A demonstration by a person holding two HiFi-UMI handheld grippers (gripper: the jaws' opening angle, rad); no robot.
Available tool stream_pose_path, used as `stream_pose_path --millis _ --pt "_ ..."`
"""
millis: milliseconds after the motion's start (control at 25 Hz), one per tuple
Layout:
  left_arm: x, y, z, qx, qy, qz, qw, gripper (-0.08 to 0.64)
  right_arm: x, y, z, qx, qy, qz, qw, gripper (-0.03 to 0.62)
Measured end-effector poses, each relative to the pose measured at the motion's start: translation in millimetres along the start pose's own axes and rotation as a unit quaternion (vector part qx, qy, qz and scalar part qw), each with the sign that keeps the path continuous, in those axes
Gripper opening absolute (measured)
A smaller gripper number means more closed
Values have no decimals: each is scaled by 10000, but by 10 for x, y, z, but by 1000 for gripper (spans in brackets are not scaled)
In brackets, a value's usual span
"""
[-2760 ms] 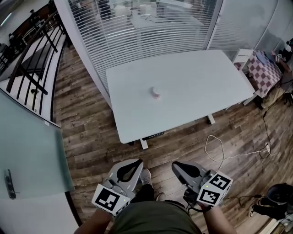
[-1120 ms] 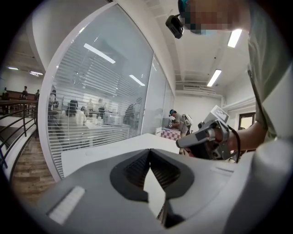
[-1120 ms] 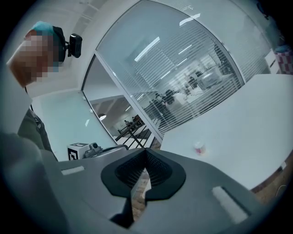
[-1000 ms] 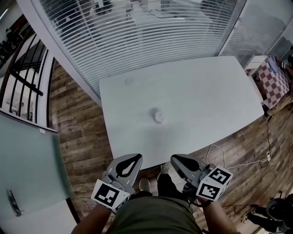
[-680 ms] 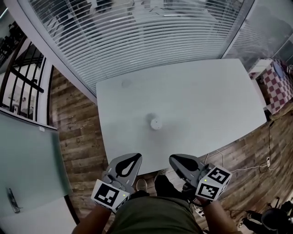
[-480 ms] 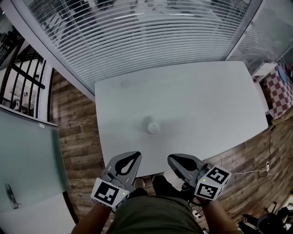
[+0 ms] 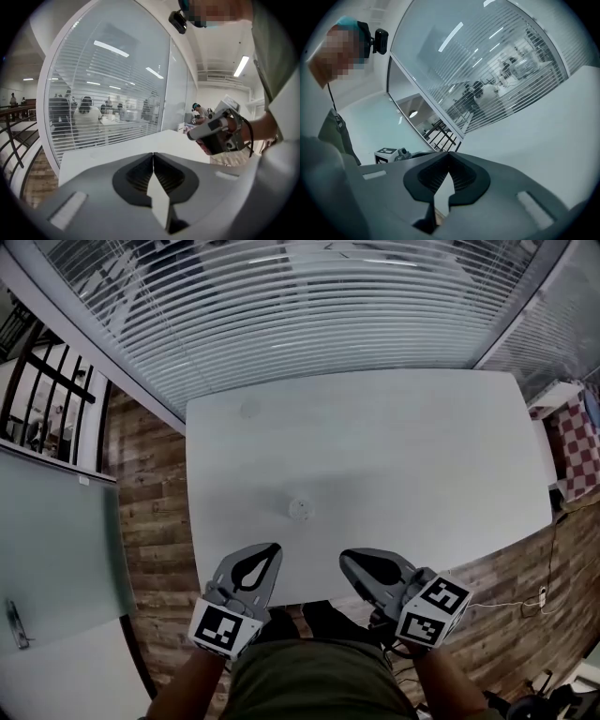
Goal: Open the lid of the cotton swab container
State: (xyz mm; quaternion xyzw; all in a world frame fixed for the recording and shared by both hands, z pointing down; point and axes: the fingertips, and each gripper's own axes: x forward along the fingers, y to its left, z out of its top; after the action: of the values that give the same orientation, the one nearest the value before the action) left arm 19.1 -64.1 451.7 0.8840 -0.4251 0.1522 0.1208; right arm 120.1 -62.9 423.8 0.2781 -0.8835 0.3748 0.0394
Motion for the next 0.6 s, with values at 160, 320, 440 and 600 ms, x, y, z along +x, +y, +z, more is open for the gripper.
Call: stream_pose_path --millis 160,320,440,600 --pt "112 32 -156 -34 54 -33 10000 9 83 -60 -18 42 97 51 9999 11" --pt "186 134 -453 1 169 46 9998 9 138 -99 -64 59 154 50 9999 9" --pt "259 183 -569 -30 257 19 9997 18 160 -137 -106 79 197 -5 9998 9" --pt "398 240 -772 0 390 -96 9992 40 169 -178 -159 128 258 -91 9995 9"
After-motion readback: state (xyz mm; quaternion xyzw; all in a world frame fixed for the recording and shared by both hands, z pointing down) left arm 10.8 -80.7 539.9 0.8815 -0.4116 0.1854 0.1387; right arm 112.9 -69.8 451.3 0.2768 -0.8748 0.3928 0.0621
